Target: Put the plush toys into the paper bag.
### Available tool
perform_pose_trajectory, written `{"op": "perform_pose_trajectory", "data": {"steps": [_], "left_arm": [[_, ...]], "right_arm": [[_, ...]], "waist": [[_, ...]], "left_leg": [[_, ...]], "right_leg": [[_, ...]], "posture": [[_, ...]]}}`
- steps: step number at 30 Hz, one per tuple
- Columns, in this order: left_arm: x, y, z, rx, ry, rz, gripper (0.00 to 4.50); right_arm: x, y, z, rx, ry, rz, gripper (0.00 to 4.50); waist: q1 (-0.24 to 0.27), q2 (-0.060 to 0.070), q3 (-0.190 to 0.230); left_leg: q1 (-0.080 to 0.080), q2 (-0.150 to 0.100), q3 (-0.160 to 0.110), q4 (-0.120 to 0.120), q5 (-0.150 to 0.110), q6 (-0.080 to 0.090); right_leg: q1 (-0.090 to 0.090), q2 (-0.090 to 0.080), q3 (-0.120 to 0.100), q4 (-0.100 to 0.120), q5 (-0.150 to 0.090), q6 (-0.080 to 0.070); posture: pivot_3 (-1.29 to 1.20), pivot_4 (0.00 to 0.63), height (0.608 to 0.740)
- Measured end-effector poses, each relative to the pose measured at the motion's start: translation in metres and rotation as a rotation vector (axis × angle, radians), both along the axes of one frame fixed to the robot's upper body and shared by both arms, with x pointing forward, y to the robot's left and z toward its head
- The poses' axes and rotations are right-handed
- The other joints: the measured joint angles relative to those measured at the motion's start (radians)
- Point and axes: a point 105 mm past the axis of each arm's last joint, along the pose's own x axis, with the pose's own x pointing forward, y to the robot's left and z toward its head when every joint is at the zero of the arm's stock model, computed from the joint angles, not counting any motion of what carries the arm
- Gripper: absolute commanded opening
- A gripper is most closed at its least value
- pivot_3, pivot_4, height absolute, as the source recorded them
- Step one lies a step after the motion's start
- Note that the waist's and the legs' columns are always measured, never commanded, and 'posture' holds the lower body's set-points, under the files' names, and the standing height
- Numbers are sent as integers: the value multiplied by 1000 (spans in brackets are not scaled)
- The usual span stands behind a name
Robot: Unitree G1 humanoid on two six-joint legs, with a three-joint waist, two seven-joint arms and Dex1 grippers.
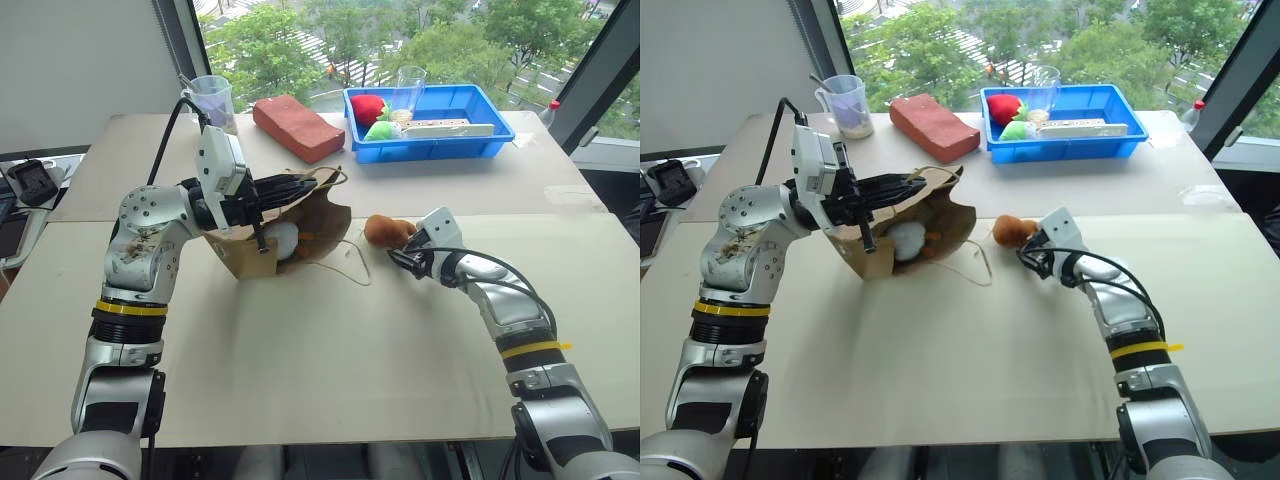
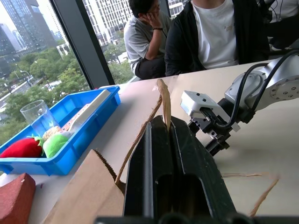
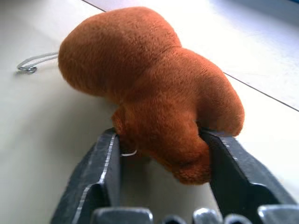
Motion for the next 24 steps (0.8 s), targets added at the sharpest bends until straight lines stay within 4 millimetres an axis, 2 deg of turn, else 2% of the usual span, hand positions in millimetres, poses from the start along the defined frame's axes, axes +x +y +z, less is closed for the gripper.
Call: {"op": "perform_pose_trajectory", "data": {"steps": [5, 6, 9, 12, 16, 20, 24], "left_arm": [[0, 0, -1, 0, 3, 0, 0], [0, 0, -1, 0, 3, 1, 0], [0, 0, -1, 1, -1, 0, 0], [0, 1, -2, 5, -2, 2, 0], [3, 3, -5, 10, 7, 13, 0], [5, 2, -6, 14, 12, 12, 0], [6, 0, -6, 18, 11, 10, 0]], "right_arm": [[-5, -2, 2, 16, -12, 12, 164], [-6, -1, 3, 24, -16, 17, 36], [-15, 2, 19, 76, -50, 48, 36], [-29, 9, 45, 116, -88, 117, 36], [-58, 23, 68, 99, -74, 258, 36], [-77, 47, 73, 100, -37, 359, 36], [-82, 72, 70, 132, -2, 411, 36]], "waist": [[0, 0, 0], [0, 0, 0], [0, 0, 0], [1, 0, 0], [4, 0, 0], [4, 0, 0], [4, 0, 0]], "left_leg": [[0, 0, 0, 0, 0, 0], [0, 0, 0, 0, 0, 0], [0, 0, 0, 0, 0, 0], [0, 0, 0, 0, 0, 1], [0, 0, -1, 0, -1, 2], [0, 0, -1, 0, -1, 2], [0, 0, -1, 1, -1, 1]], "right_leg": [[0, 0, 0, 0, 0, 0], [0, 0, 0, 0, 0, 0], [0, 0, 0, 1, 0, 0], [0, 0, 0, 1, 0, 0], [1, 0, -1, 1, 0, 0], [1, 0, -1, 1, 0, 0], [1, 0, 0, 1, 0, 0]], "posture": [[0, 150, 740], [0, 150, 740], [0, 150, 740], [0, 150, 740], [0, 150, 740], [0, 150, 740], [0, 150, 740]]}}
